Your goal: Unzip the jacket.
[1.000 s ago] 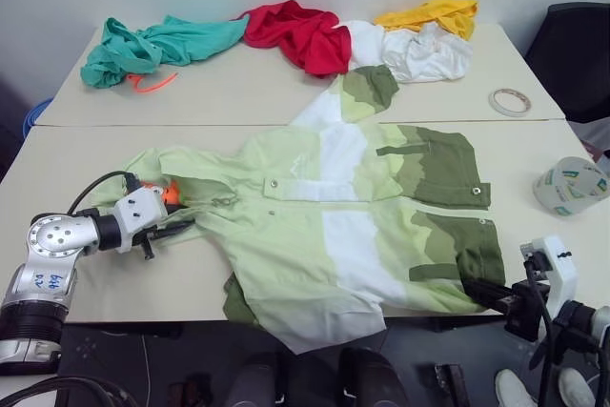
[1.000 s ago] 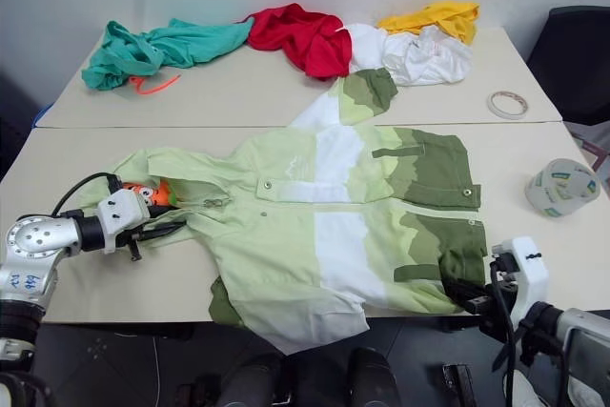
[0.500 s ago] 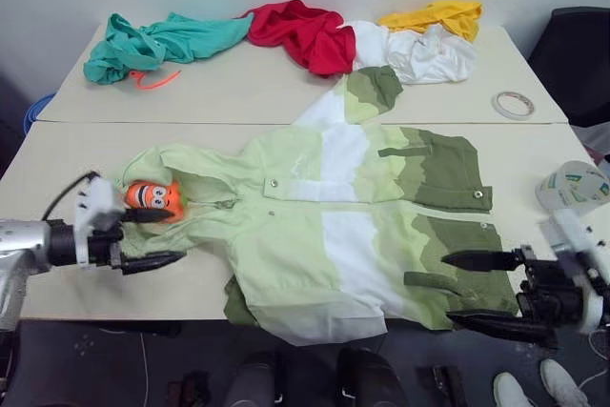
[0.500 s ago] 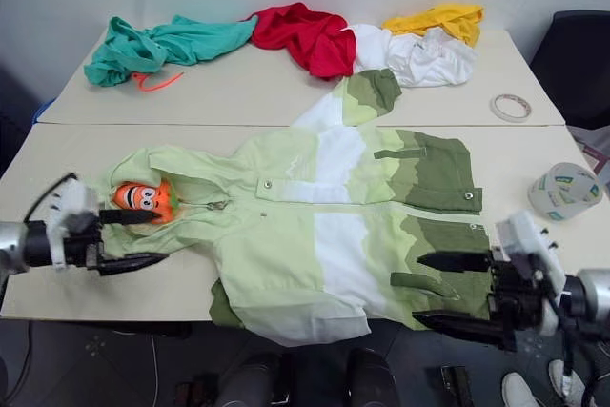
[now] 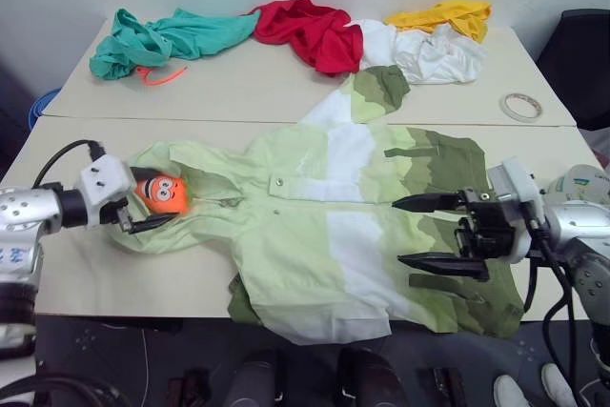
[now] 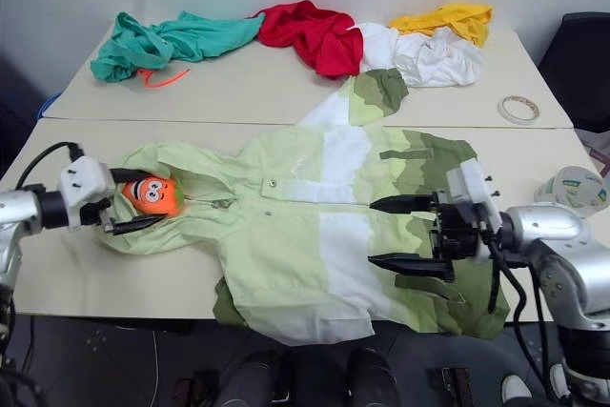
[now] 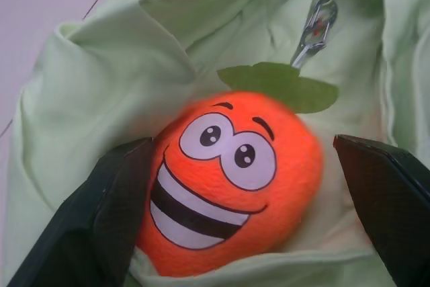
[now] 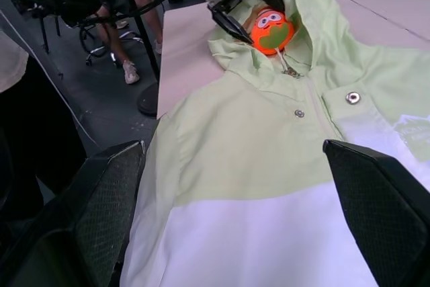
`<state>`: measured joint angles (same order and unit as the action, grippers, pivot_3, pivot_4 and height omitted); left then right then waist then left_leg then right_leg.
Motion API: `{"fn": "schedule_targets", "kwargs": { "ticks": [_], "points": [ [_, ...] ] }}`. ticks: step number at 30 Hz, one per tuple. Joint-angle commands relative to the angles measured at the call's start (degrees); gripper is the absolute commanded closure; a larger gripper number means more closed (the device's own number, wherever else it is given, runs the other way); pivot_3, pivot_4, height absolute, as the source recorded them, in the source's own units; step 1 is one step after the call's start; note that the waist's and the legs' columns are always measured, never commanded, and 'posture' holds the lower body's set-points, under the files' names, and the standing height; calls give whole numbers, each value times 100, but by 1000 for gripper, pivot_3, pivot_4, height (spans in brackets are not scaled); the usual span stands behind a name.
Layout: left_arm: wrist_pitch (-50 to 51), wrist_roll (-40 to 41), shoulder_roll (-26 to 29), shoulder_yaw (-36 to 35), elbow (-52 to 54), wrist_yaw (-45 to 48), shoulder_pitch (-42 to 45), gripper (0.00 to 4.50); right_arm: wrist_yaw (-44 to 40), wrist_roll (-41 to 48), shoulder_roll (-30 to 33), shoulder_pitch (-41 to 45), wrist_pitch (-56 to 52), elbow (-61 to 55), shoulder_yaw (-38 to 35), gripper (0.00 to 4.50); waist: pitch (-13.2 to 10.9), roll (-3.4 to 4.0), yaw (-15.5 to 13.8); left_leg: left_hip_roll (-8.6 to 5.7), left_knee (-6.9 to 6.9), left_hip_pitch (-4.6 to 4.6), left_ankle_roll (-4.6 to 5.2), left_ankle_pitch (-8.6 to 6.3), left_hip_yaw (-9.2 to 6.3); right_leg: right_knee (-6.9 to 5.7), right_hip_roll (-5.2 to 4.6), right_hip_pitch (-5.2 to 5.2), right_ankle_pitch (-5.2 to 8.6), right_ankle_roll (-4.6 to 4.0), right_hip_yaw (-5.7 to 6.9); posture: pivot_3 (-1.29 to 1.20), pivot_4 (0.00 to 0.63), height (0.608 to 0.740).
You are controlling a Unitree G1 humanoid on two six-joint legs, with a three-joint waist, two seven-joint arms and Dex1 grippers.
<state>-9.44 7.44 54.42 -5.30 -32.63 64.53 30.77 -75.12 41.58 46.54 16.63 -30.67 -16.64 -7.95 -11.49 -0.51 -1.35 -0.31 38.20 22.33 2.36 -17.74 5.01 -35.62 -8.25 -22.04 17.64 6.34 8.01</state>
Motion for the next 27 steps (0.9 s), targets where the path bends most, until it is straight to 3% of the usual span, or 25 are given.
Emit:
{"fn": "schedule_targets", "kwargs": {
  "ticks": [1, 2, 6, 11, 13, 16, 22, 27],
  "points": [
    [-193, -325, 107, 212, -772, 141, 523, 0, -3, -89, -62, 97, 241, 100, 39, 28, 0, -1, 5, 0, 0, 0, 3, 1, 9, -1, 0, -4, -2, 4, -7, 0, 150, 740],
    [-206, -409, 118, 277, -995, 151, 685, 0, 27, -100, -95, 122, 268, 127, 54, 28, 0, -1, 6, 0, 0, 0, 4, 1, 11, -1, 0, -6, -3, 5, -7, 0, 150, 740],
    [-316, -540, 85, 468, -1557, 427, 1098, 1183, 120, -144, -183, 139, 348, 120, 89, 0, 1, -2, 16, 2, -1, 2, 4, 1, 27, -14, 1, -24, -3, 7, -21, 0, 150, 740],
    [-396, -432, 0, 574, -1525, 1031, 1215, 2866, 225, -165, -225, 77, 402, 88, 32, 0, 1, -2, 21, 4, 0, 5, 4, 1, 38, -23, 0, -38, -3, 6, -26, 0, 150, 740],
    [-248, -76, -75, 448, -1282, 1472, 1187, 3440, 261, -159, -222, 52, 417, 88, 8, 0, 1, -2, 22, 4, 0, 6, 5, 1, 39, -23, 0, -38, -3, 6, -28, 0, 150, 740],
    [1041, 973, -345, -77, -499, 1732, 1354, 4236, 333, -83, -204, 42, 323, 68, -35, 0, -3, -9, -4, 4, 10, 12, 6, 2, 34, -25, 0, -37, -3, 6, -27, 0, 150, 740],
    [3300, 2093, -417, -12, 1530, 2042, 1158, 4402, 541, 159, -278, 226, 166, 7, -89, 0, -10, -21, 29, 6, 45, 34, 13, -1, 20, -31, 0, -39, -5, 10, -23, 0, 150, 740],
    [3321, 1814, -1799, 682, 2228, 1079, 1315, 4402, 818, -12, -375, 354, 282, 228, -136, 0, -9, -19, -34, 5, 57, 26, 13, -1, 18, -35, 0, -28, -6, 11, -26, 0, 150, 740]
  ]
}}
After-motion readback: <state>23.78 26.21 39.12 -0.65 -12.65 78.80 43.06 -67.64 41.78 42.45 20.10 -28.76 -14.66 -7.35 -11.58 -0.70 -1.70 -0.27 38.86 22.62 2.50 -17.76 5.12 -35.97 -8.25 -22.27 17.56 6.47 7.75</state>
